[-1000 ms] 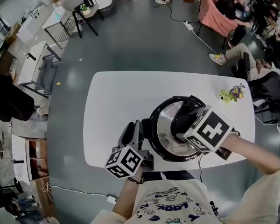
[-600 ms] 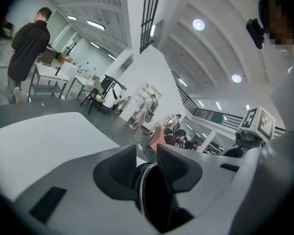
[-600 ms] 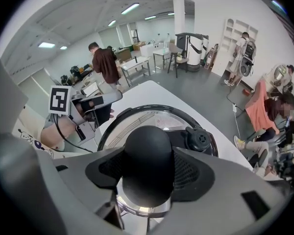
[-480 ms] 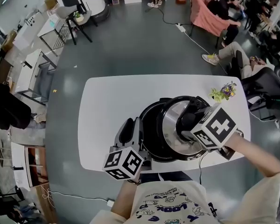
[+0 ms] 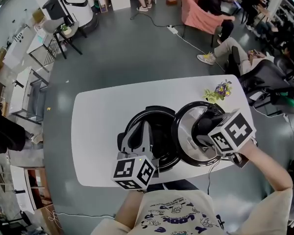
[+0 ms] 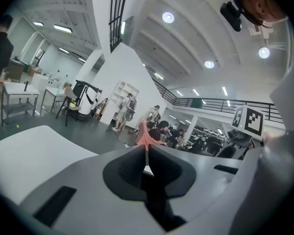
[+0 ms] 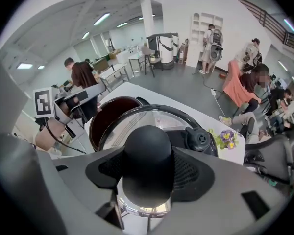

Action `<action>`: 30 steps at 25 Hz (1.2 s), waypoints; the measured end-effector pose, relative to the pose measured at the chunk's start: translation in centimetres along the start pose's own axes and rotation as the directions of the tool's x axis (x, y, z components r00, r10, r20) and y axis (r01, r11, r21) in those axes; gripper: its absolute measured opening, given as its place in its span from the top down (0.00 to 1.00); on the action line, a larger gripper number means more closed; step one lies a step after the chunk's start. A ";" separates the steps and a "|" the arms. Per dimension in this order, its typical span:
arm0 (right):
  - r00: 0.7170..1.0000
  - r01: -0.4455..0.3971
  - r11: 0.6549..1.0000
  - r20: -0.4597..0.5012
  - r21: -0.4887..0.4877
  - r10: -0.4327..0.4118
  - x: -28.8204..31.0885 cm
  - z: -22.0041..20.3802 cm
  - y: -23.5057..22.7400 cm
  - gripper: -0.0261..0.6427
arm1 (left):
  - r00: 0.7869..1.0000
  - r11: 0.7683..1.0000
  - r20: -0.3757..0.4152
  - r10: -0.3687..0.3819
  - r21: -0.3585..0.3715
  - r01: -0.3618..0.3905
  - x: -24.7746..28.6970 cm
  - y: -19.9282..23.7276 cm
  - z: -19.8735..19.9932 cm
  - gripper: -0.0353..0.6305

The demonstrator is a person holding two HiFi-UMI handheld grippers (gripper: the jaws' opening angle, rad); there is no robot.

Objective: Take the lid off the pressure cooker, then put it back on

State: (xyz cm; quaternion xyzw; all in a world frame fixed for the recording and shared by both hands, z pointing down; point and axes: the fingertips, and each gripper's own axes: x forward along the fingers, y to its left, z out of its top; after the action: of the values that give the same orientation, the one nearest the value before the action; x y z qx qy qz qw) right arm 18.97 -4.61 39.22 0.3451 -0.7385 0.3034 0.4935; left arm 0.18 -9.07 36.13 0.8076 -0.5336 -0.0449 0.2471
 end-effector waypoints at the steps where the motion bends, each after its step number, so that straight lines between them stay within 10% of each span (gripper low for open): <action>1: 1.000 0.006 1.000 0.002 0.019 -0.006 -0.2 -0.7 -0.9 0.52 | 1.000 1.000 -0.006 -0.008 0.016 0.008 0.5 -0.8 -0.2 0.91; 15: 0.998 0.052 0.972 -0.038 0.228 -0.044 -0.1 -10.1 -8.1 0.52 | 0.992 0.985 -0.088 -0.089 0.143 0.101 5.4 -8.5 -3.3 0.93; 30: 0.997 0.042 0.968 -0.077 0.246 -0.023 5.8 -14.5 -10.8 0.52 | 0.991 0.981 -0.120 -0.058 0.180 0.079 7.5 -10.5 -6.1 0.93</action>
State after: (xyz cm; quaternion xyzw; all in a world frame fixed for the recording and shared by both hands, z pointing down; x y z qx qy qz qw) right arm 33.62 -0.60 50.58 0.4048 -0.6705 0.3975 0.4780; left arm 14.20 -10.30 38.20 0.8461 -0.4924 0.0426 0.1998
